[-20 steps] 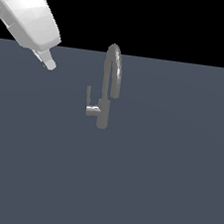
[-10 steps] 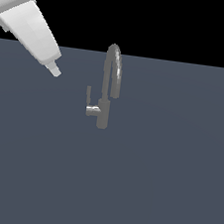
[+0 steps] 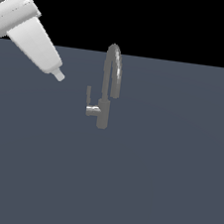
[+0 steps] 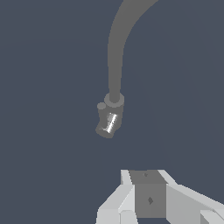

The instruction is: Turn on the faucet by rotating a designated handle.

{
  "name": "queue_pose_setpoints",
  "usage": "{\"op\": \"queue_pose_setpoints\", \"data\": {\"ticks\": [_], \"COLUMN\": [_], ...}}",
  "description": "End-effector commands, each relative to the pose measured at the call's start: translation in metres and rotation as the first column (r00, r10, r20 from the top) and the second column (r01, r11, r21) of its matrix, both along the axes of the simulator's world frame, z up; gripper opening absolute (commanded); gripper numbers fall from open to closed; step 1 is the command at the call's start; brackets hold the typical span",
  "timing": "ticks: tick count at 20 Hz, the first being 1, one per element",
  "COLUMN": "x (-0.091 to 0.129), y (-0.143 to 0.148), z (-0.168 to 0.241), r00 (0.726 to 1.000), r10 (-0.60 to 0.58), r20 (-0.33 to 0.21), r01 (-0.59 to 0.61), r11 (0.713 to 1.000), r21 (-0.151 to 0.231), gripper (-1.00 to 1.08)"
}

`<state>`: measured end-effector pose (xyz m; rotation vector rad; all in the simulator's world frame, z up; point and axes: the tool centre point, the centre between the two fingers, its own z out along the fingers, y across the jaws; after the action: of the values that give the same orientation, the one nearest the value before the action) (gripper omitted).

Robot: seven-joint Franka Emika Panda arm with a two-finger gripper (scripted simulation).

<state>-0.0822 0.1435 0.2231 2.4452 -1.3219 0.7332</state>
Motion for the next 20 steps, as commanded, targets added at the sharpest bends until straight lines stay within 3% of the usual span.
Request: {"op": "queue_pose_setpoints", "data": {"ticks": [1, 12, 20], "x": [0.005, 0.035, 0.071], "y": [-0.001, -0.008, -0.022], "z": [-0.004, -0.027, -0.050], "r00": [1.000, 0.990, 0.961], "r10": [-0.017, -0.125, -0.246], "r20": [0.008, 0.059, 0.129], "r01": [0.017, 0.128, 0.256], "r11": [1.000, 0.991, 0.964], "r21": [-0.006, -0.039, -0.071], "gripper": [-1.00, -1.00, -1.00]}}
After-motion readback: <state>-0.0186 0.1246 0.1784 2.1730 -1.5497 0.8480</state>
